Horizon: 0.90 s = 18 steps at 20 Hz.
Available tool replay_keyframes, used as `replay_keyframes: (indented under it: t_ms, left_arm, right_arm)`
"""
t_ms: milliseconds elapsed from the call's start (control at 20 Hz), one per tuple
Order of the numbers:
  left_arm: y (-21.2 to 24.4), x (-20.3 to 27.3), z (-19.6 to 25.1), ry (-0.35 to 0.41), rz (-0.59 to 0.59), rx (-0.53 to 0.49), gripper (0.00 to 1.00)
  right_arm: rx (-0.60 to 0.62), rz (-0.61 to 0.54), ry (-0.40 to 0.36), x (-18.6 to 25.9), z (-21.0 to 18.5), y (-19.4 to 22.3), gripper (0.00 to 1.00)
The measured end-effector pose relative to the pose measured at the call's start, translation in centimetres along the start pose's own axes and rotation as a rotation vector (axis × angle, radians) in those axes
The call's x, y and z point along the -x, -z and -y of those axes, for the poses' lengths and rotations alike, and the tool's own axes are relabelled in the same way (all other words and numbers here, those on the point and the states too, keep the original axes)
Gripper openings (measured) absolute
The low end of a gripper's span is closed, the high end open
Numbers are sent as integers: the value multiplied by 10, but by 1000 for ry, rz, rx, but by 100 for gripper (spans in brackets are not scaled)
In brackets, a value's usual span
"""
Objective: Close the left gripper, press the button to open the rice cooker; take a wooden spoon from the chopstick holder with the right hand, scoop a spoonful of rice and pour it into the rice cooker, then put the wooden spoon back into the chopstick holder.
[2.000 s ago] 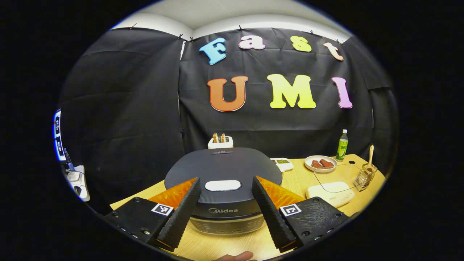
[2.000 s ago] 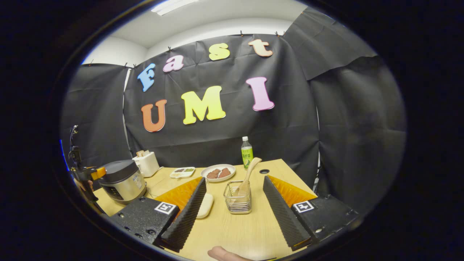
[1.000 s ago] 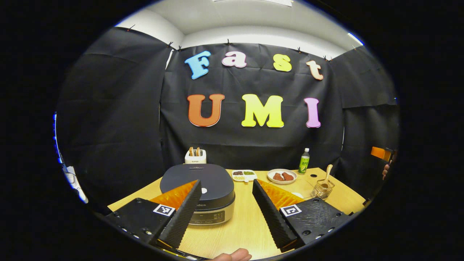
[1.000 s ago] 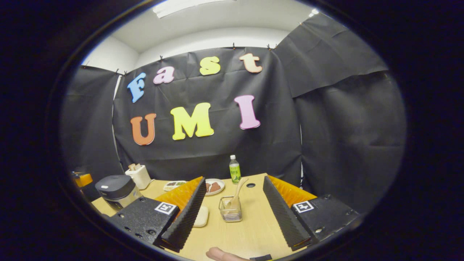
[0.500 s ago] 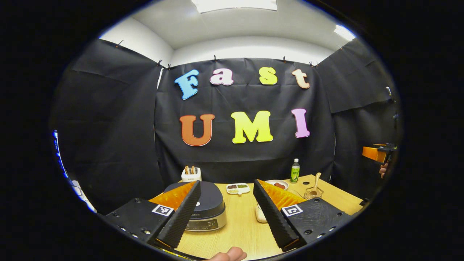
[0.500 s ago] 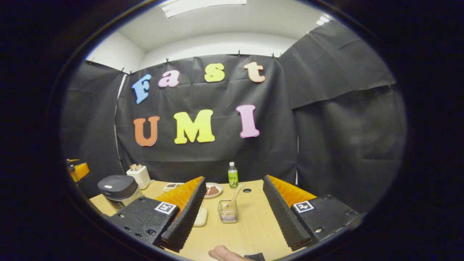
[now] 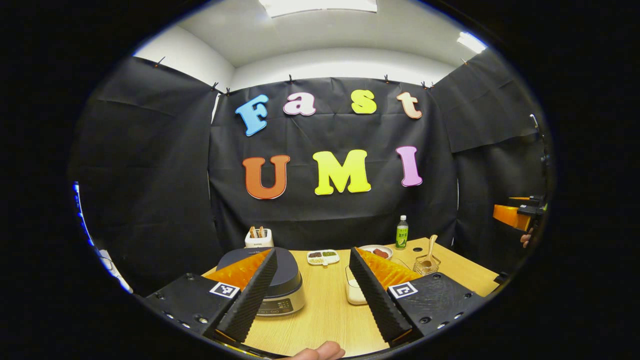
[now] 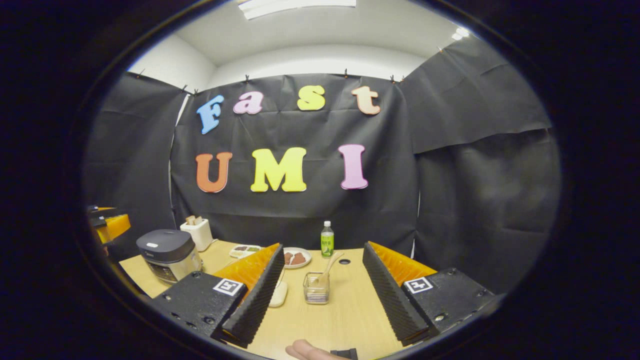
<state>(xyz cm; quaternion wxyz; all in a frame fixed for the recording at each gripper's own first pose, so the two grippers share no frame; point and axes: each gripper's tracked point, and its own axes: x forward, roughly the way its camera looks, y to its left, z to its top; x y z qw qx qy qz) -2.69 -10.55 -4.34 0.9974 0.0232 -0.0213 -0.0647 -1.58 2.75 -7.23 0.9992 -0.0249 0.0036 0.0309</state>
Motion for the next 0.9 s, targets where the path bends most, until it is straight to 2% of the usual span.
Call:
replay_keyframes:
  t_ms: [200, 250, 350, 400, 500, 900]
  left_arm:
    - [1, -3, 6, -3, -14, 10, 93]
    - [0, -3, 8, -1, -15, 0, 93]
    - [-3, -3, 10, -6, -9, -18, 93]
    - [-3, -3, 11, -8, -6, -22, 93]
    - [-6, -3, 14, -8, 9, -11, 93]
    - [-3, -5, 8, -23, -6, 5, 93]
  right_arm:
    - [36, 6, -33, 0, -5, 0, 100]
    - [43, 16, -37, 0, -5, -1, 97]
    - [56, 30, -46, -1, -5, -1, 100]
    - [56, 23, -62, -1, -9, 3, 97]
    - [48, 14, -89, -2, -12, 7, 98]
    - [50, 16, -88, -9, -6, 15, 100]
